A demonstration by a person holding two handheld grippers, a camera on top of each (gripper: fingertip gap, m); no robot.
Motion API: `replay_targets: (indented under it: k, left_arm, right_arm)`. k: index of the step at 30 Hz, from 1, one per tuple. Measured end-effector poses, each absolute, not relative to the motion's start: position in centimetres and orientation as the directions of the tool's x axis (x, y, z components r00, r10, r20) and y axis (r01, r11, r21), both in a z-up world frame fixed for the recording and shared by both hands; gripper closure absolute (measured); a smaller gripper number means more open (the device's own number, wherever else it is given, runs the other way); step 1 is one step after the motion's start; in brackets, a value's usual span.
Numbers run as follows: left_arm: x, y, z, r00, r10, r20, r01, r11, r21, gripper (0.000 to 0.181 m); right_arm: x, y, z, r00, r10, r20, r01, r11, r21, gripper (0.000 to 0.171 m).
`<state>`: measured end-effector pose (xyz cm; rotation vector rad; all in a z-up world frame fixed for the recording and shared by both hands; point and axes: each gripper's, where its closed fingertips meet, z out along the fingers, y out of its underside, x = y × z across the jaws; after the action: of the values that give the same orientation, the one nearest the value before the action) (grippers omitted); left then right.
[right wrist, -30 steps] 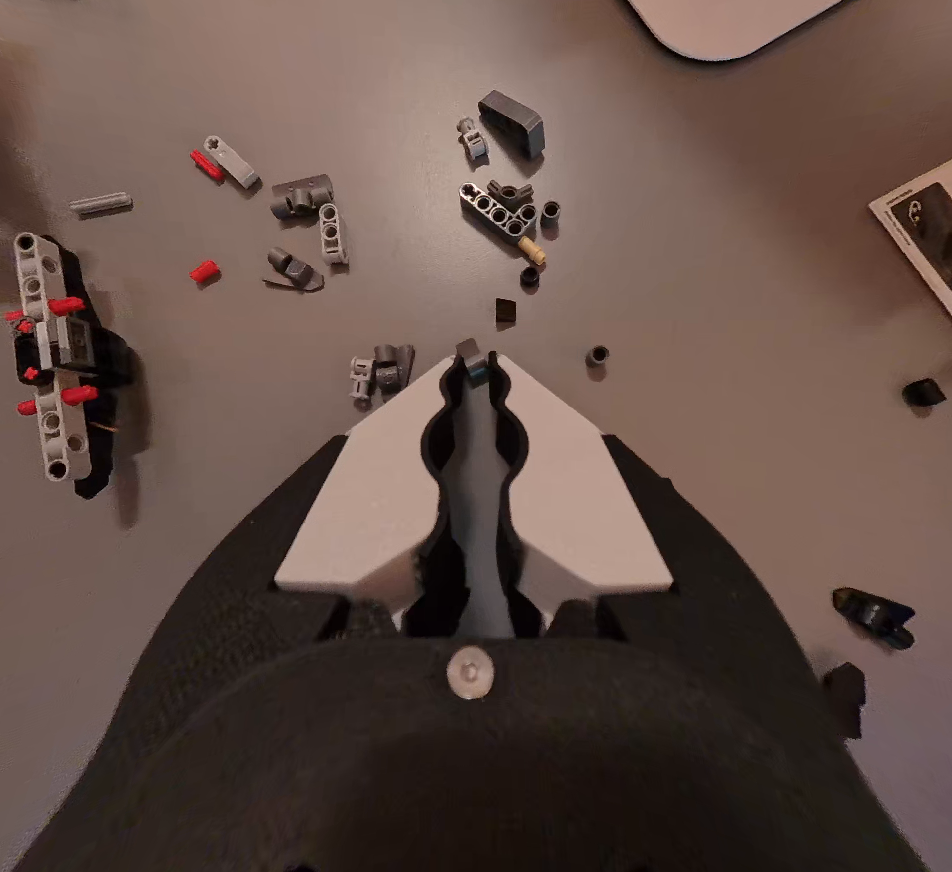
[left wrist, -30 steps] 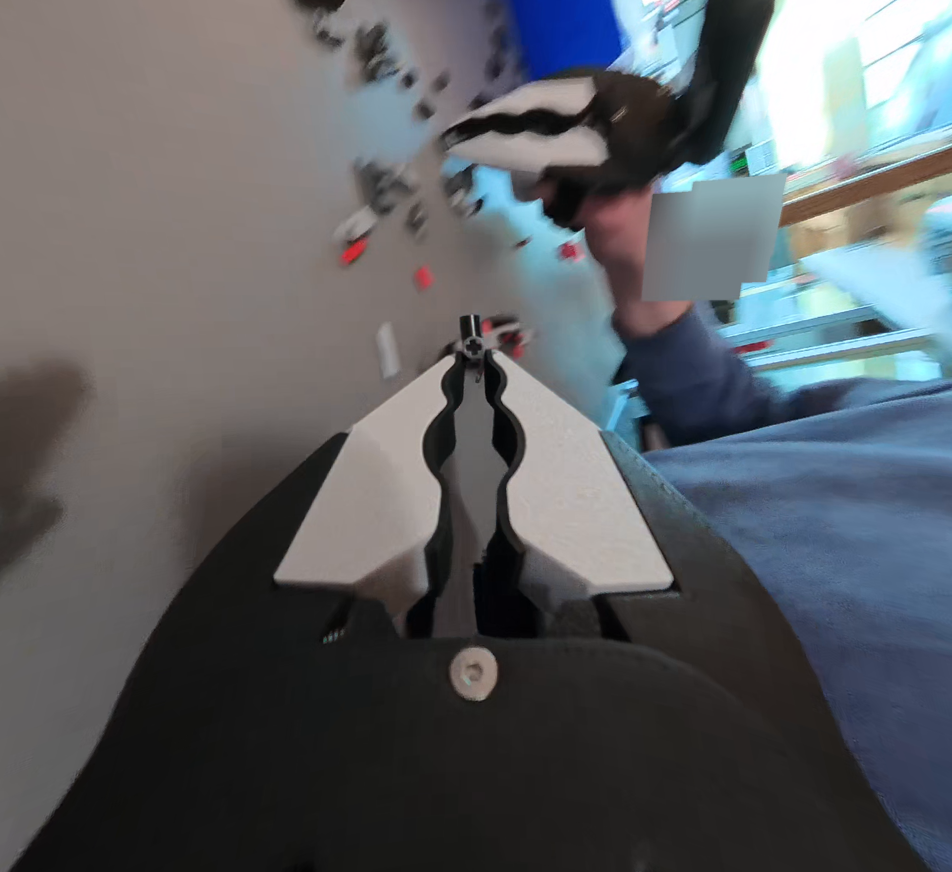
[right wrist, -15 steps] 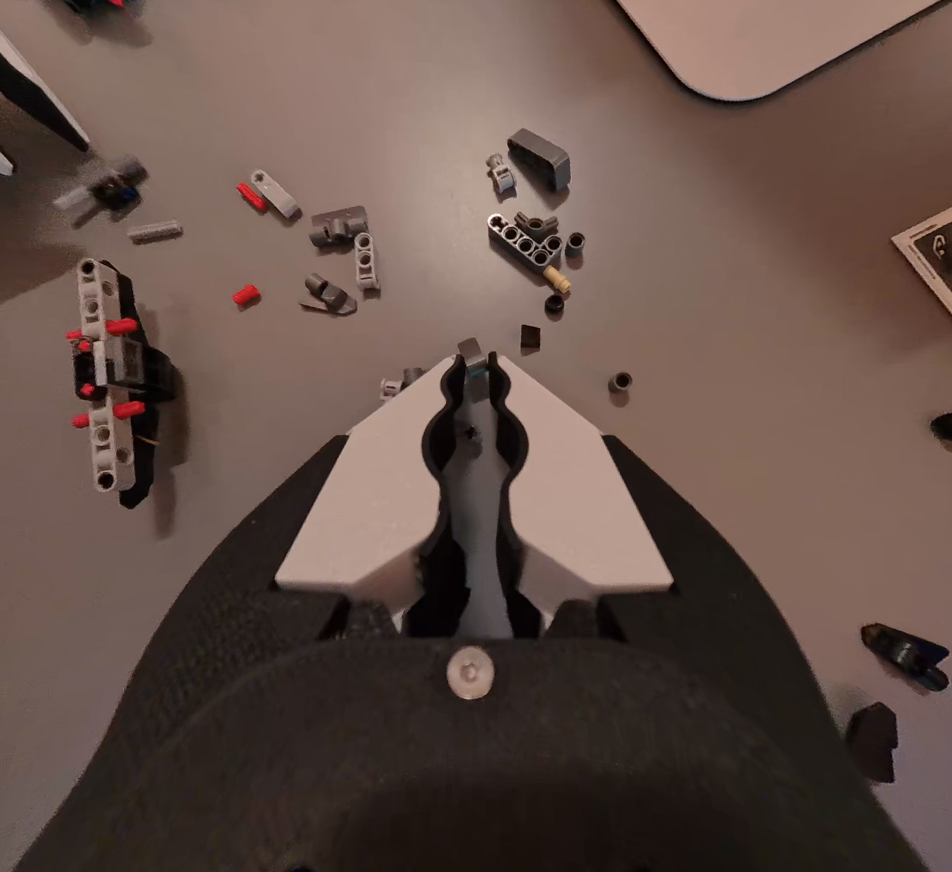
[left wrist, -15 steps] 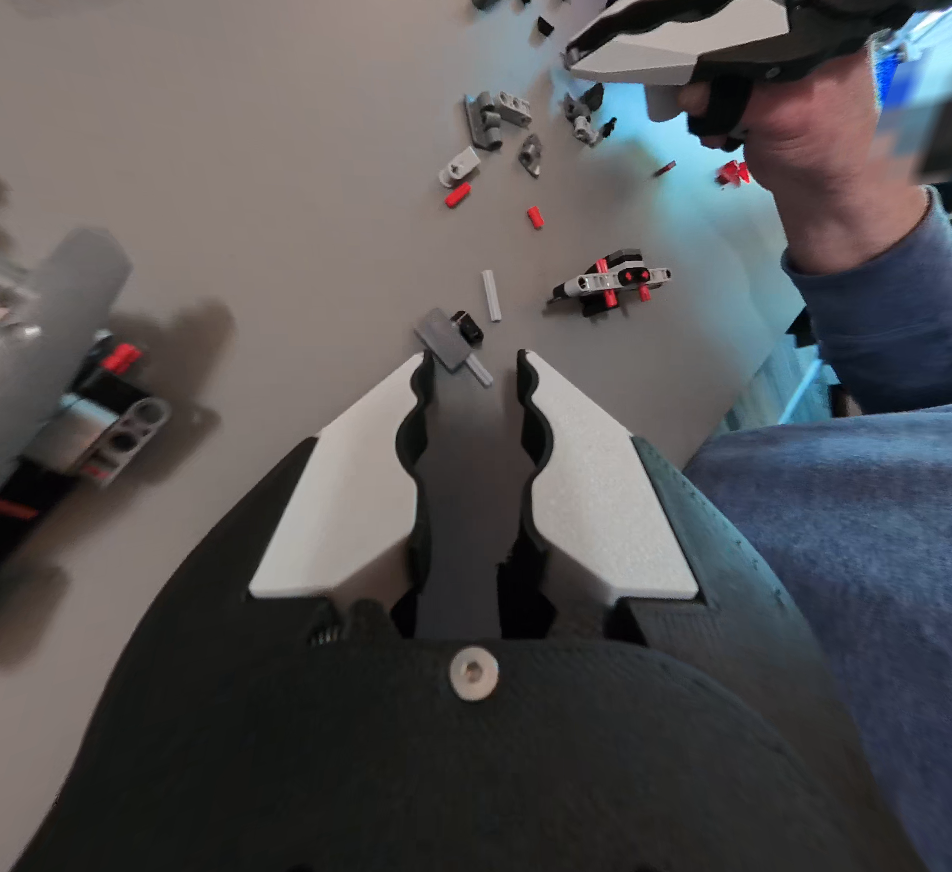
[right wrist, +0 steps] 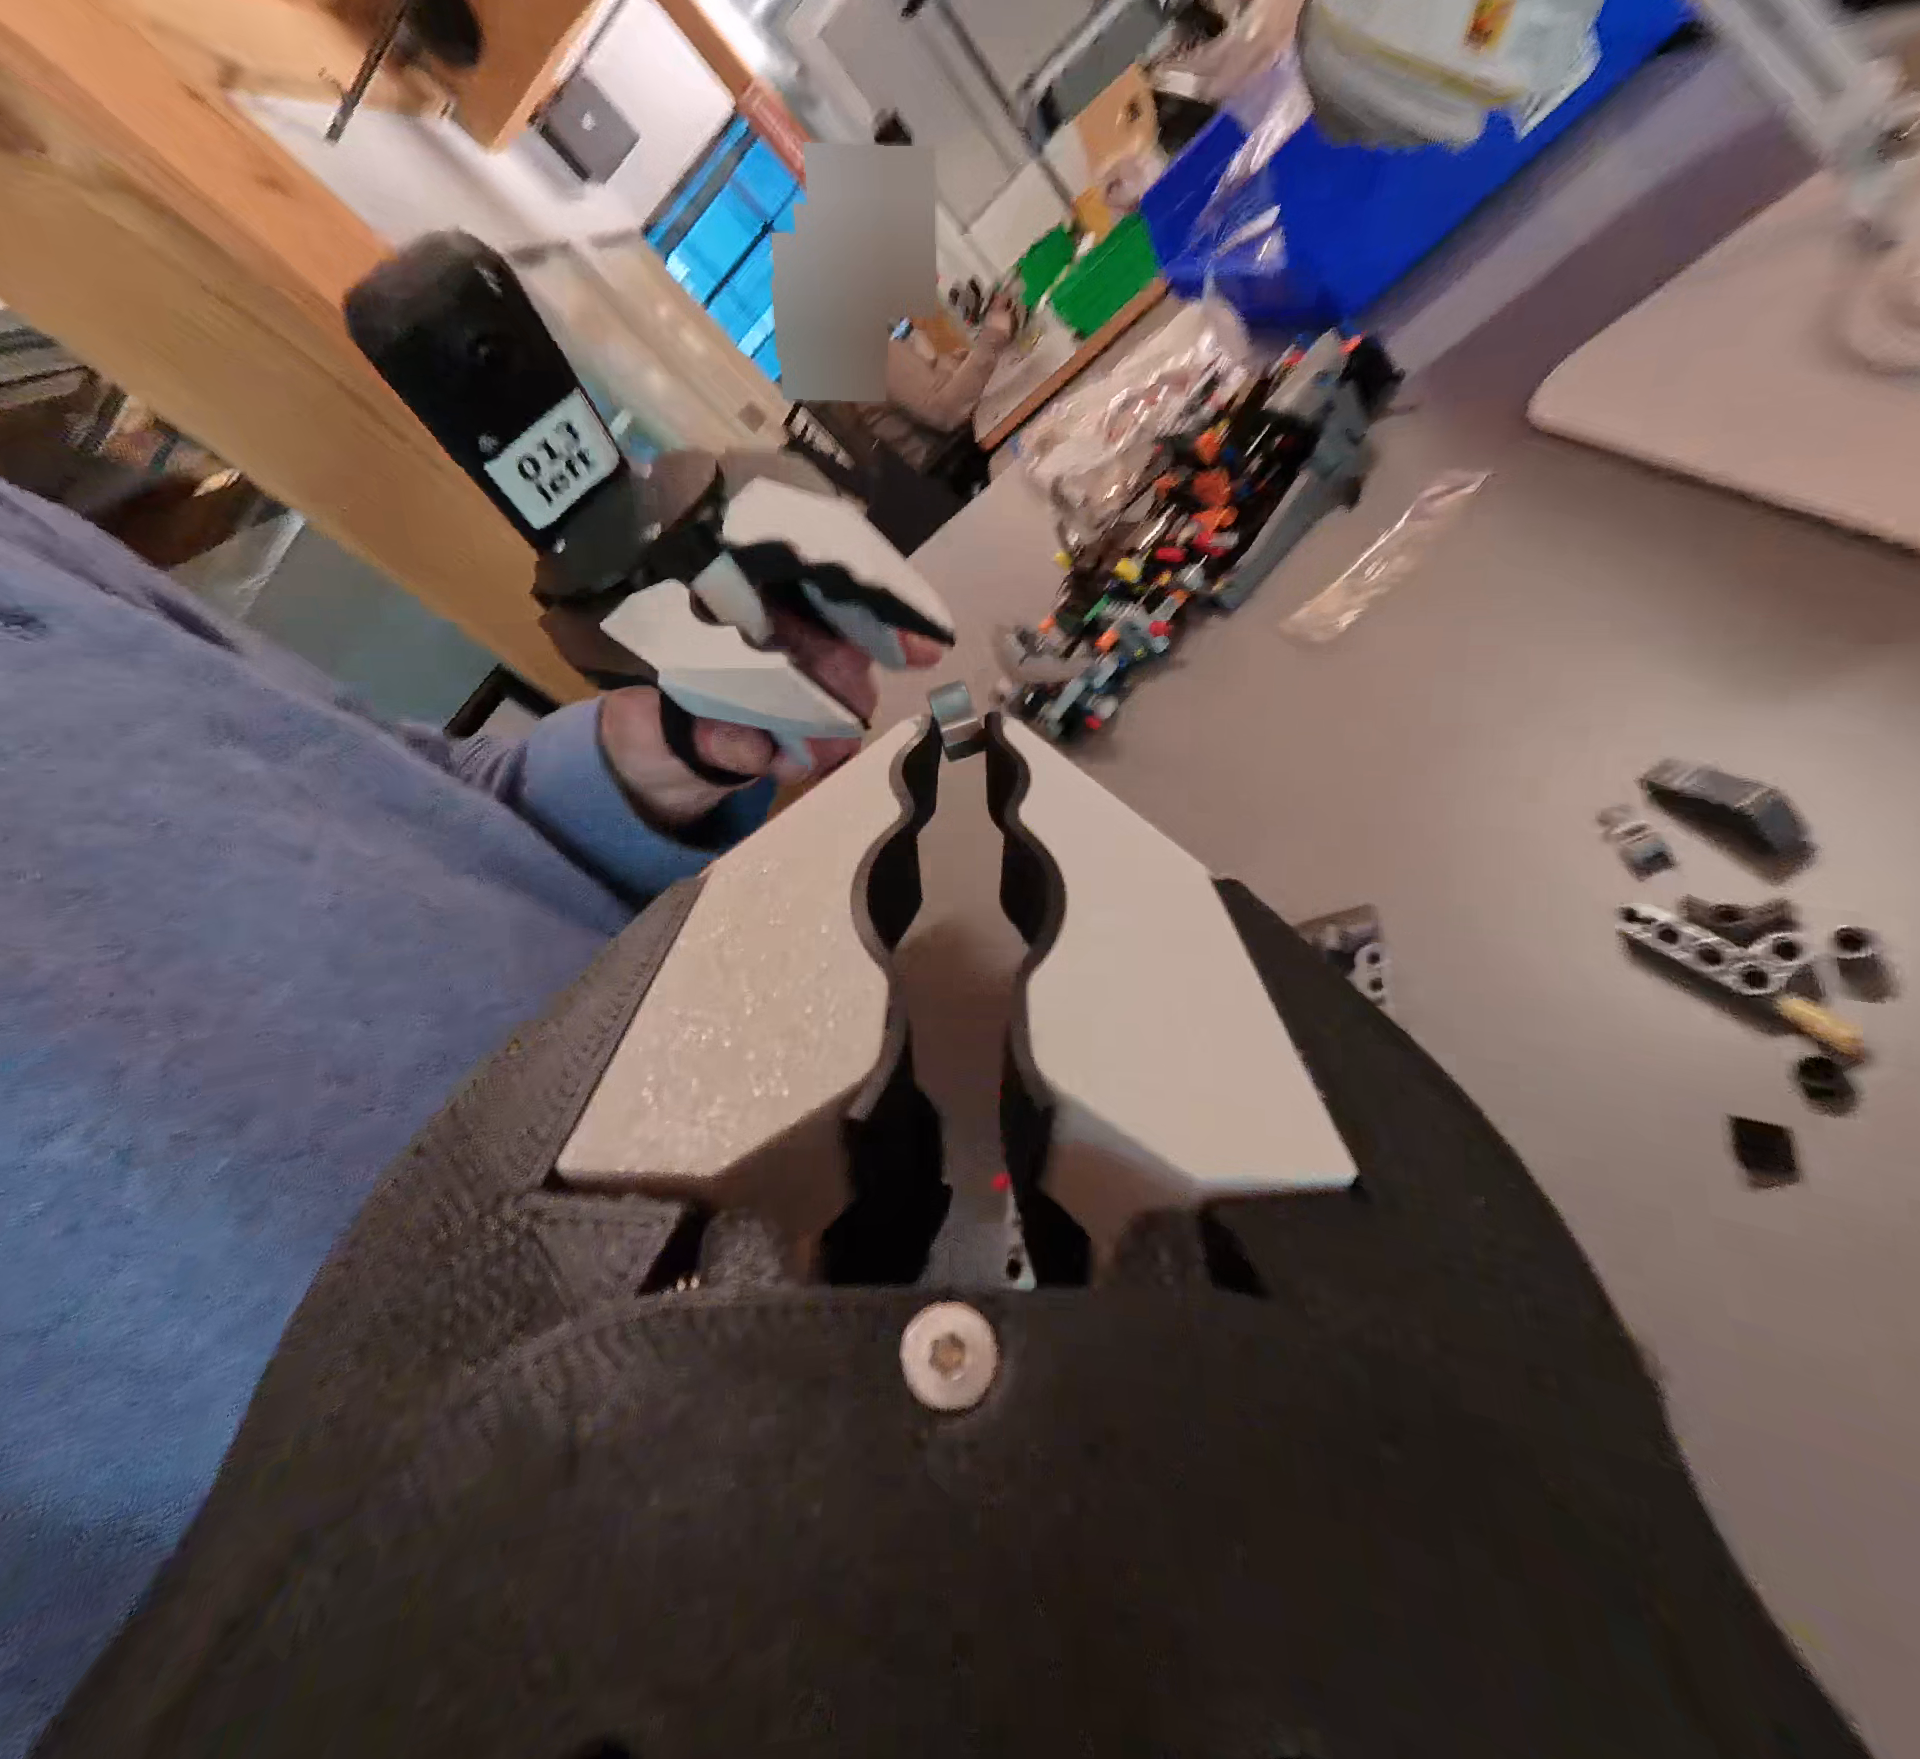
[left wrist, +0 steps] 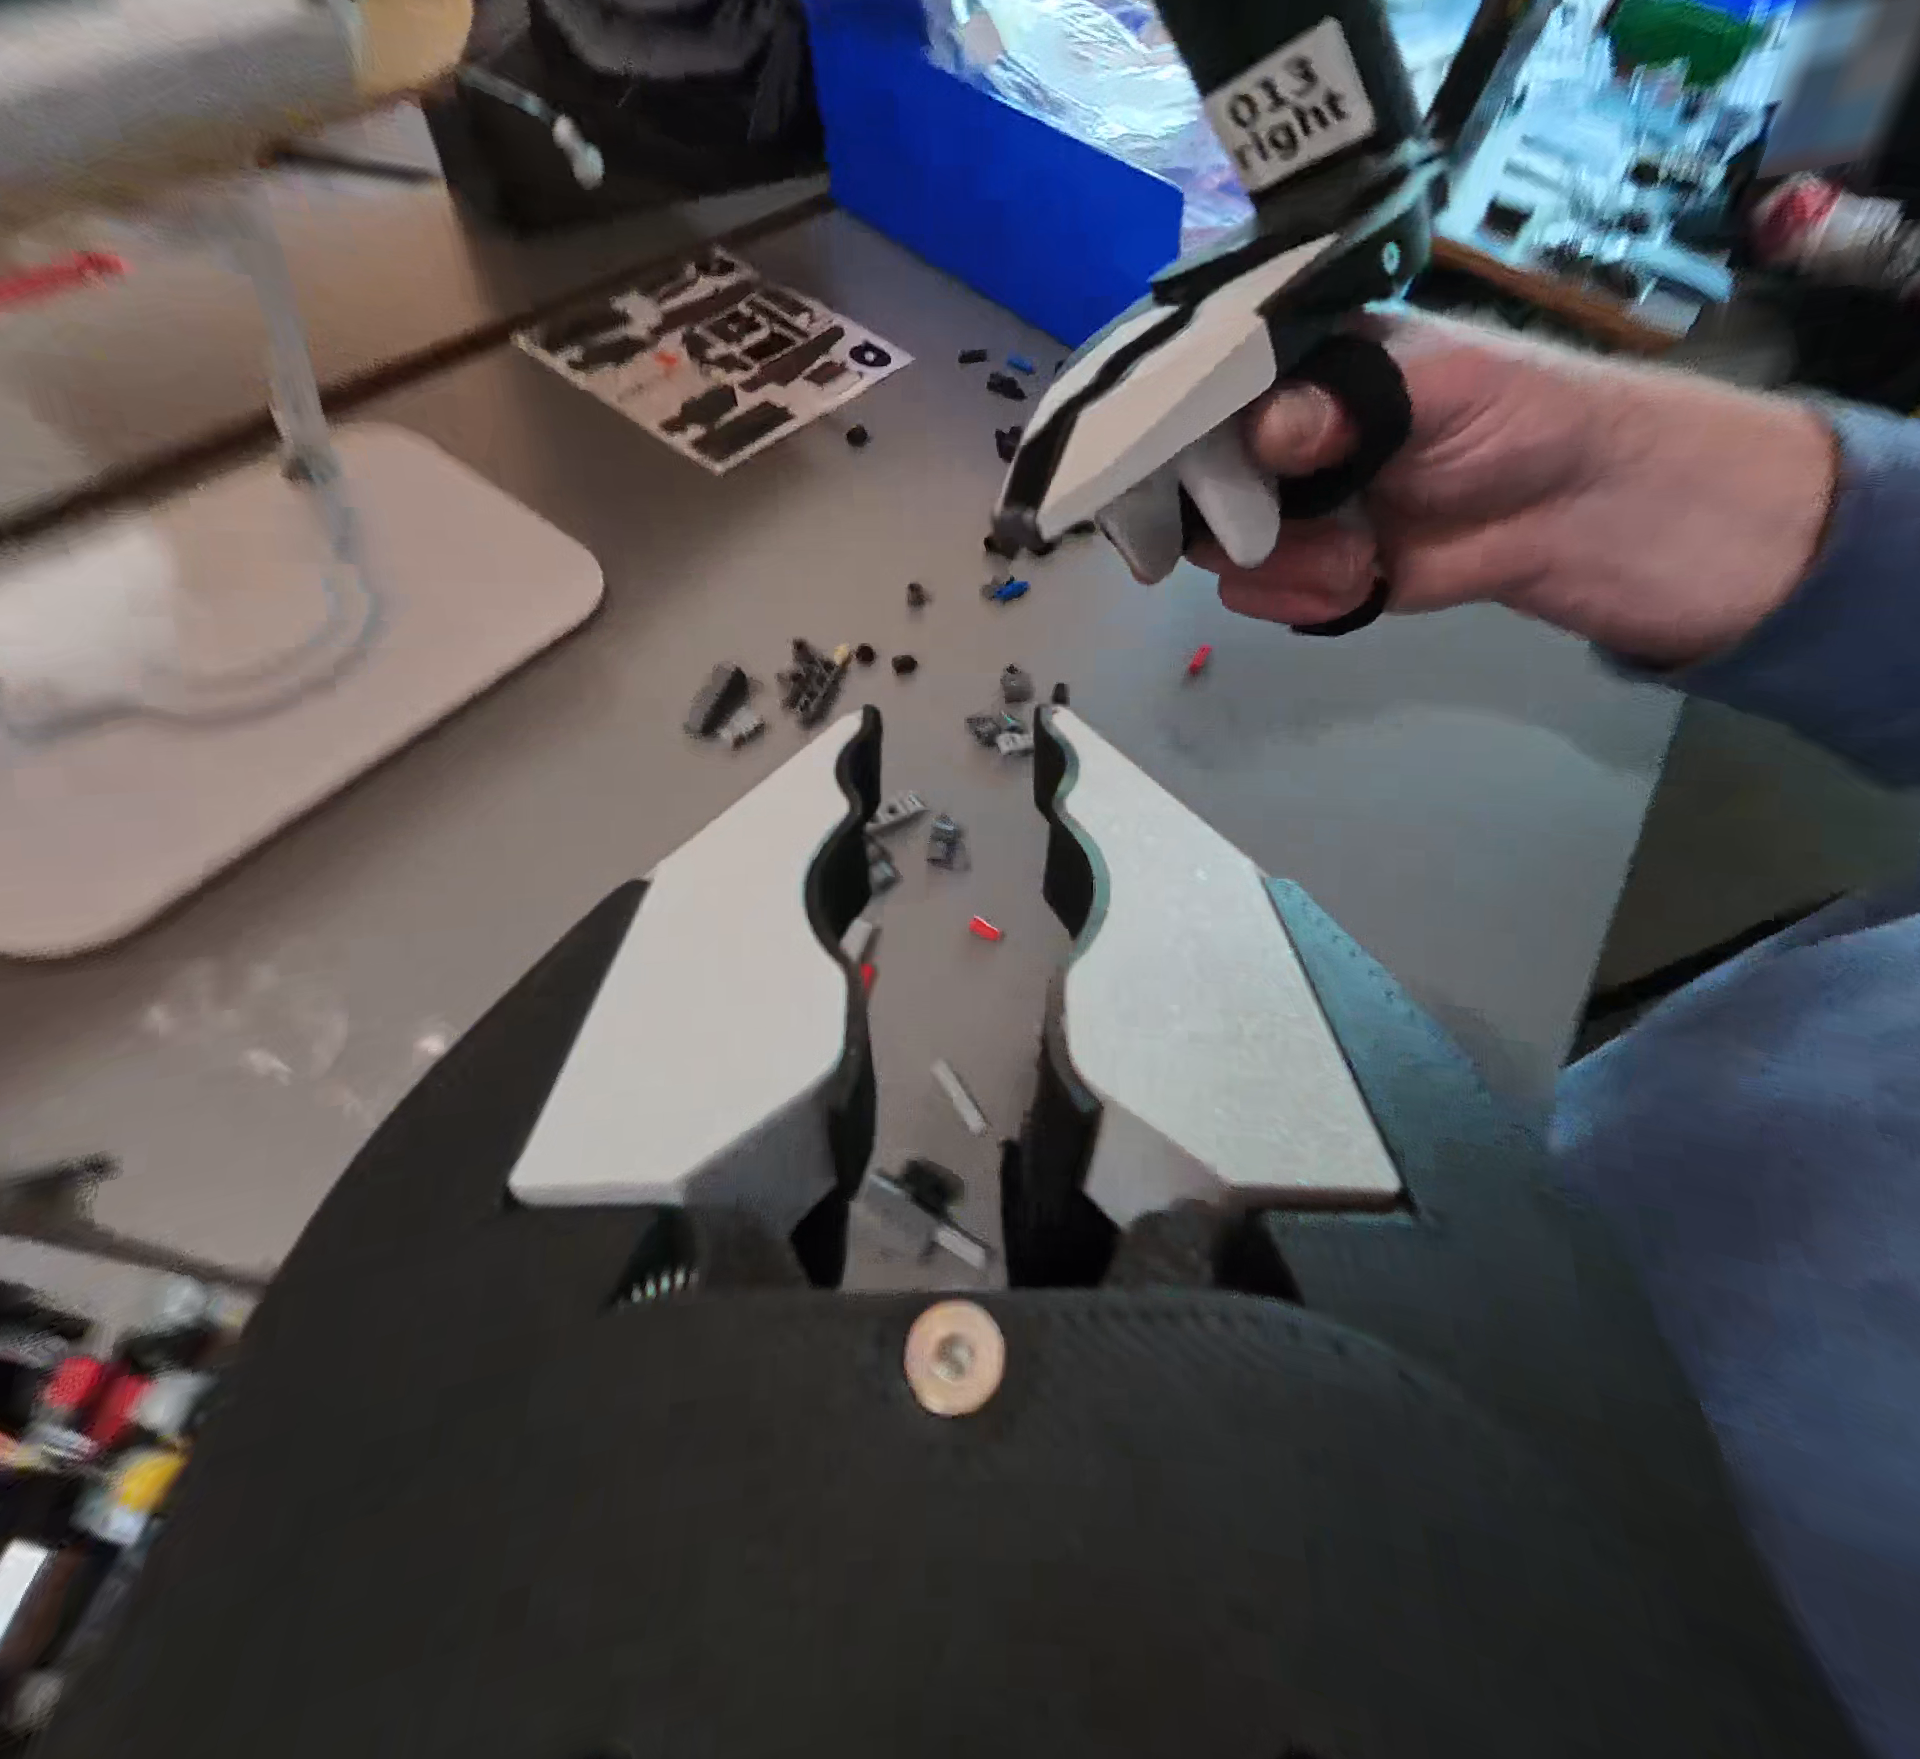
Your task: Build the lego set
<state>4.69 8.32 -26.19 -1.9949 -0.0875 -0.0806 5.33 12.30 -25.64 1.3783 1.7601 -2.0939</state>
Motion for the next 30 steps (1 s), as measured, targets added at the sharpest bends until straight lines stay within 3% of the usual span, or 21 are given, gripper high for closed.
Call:
replay_targets:
  k: [5, 8, 17, 22, 24, 26, 30]
  left_arm:
    - [6.4, 9.4, -25.6, 0.943, -0.192, -0.272, -0.329, -0.417, -0.847, 0.154]
    - [7.0, 9.7, -25.7, 0.878, -0.280, -0.388, -0.474, -0.400, -0.784, 0.158]
    - [7.5, 9.3, -26.2, 0.810, -0.393, -0.436, -0.574, -0.380, -0.725, 0.178]
    - [6.3, 9.5, -25.4, 0.895, -0.311, -0.320, -0.429, -0.399, -0.811, 0.181]
    - [5.6, 9.7, -24.4, 0.966, -0.239, -0.101, -0.190, -0.383, -0.904, 0.181]
    - [5.1, 9.6, -23.1, 0.957, -0.215, 0.195, 0.119, -0.321, -0.940, 0.181]
    - [4.3, 9.2, -22.3, 0.760, -0.250, 0.600, 0.539, -0.271, -0.797, 0.181]
  right_arm:
    - [6.3, 10.3, -25.3, -0.601, 0.325, -0.730, 0.694, -0.241, -0.678, 0.166]
    - [6.9, 9.3, -25.5, -0.602, 0.254, -0.757, 0.743, -0.171, -0.647, 0.166]
    - [6.8, 8.4, -25.9, -0.576, 0.194, -0.794, 0.796, -0.084, -0.599, 0.166]
    - [5.3, 8.7, -24.7, -0.599, 0.195, -0.777, 0.758, -0.175, -0.628, 0.160]
    - [4.4, 9.3, -23.6, -0.650, 0.253, -0.716, 0.681, -0.224, -0.697, 0.138]
    - [4.2, 9.8, -22.6, -0.720, 0.362, -0.591, 0.558, -0.203, -0.804, 0.141]
    - [3.9, 10.0, -22.5, -0.760, 0.612, -0.217, 0.313, 0.053, -0.948, 0.148]
